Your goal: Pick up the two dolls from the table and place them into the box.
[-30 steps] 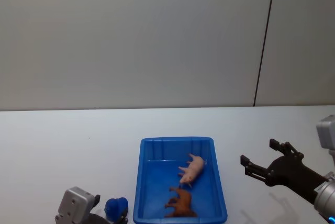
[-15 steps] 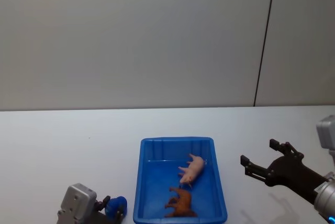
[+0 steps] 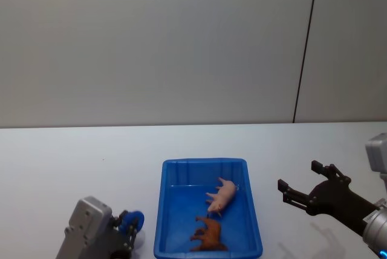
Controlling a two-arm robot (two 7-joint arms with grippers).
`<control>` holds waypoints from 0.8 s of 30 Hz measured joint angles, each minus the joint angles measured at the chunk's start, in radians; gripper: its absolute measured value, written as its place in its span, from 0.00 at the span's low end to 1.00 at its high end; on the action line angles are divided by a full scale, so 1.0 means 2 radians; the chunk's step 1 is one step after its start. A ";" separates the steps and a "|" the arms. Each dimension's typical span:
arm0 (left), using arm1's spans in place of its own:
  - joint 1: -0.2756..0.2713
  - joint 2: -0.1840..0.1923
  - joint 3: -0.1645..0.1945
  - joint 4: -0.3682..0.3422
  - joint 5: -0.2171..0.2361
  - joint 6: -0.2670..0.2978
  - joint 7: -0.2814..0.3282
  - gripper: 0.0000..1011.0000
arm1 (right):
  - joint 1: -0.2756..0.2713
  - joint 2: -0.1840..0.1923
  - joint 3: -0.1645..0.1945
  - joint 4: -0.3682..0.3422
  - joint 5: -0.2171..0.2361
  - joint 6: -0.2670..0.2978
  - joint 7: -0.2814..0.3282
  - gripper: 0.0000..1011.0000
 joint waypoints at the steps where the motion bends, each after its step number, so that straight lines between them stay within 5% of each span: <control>1: -0.001 0.001 -0.002 -0.006 0.004 0.002 0.001 0.21 | 0.000 0.000 0.000 0.000 0.000 0.000 0.000 0.99; 11: -0.020 -0.001 -0.008 -0.037 0.042 0.012 -0.001 0.16 | 0.000 0.000 0.000 0.000 0.000 0.000 0.000 0.99; 18: -0.044 -0.020 -0.003 -0.043 0.073 0.014 -0.021 0.13 | 0.000 0.000 0.000 0.000 0.000 0.000 0.000 0.99; 24: -0.061 -0.037 0.004 -0.037 0.086 0.010 -0.036 0.29 | 0.000 0.000 0.000 0.000 0.000 0.000 0.000 0.99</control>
